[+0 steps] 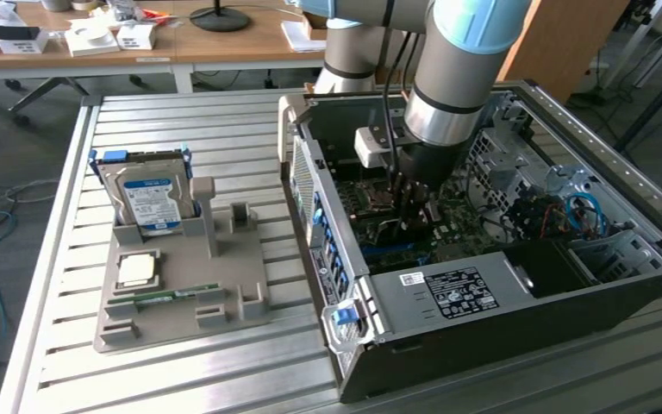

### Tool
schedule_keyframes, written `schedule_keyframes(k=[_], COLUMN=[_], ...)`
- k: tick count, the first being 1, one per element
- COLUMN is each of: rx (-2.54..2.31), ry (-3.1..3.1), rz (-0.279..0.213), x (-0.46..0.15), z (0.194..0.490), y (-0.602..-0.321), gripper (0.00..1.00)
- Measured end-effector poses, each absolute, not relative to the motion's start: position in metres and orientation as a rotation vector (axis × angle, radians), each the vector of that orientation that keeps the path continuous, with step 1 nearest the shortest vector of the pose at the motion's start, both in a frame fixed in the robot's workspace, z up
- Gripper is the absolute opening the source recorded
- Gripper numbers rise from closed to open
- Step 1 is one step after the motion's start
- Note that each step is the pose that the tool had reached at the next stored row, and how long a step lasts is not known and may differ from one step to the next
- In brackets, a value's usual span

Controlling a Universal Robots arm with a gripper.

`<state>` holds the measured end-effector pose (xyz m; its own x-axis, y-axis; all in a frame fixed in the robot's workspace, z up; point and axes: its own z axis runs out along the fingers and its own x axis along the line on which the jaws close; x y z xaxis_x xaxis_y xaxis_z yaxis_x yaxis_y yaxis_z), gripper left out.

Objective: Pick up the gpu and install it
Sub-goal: 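Insert the gpu into the slot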

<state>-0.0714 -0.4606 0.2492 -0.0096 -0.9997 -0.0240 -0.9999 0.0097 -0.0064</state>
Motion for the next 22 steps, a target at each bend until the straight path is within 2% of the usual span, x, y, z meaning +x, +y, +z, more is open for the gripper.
schedule_keyframes(k=[1, 2, 9, 22], rx=[-2.196, -2.196, -2.196, -2.195], ry=[2.217, 2.217, 2.217, 2.217], rz=[0.019, 0.019, 0.019, 0.020], x=[-0.071, -0.071, -0.071, -0.071], z=[0.249, 0.249, 0.256, 0.312], y=[-0.461, -0.461, -0.461, -0.461], gripper=[0.27, 0.34, 0.34, 0.34])
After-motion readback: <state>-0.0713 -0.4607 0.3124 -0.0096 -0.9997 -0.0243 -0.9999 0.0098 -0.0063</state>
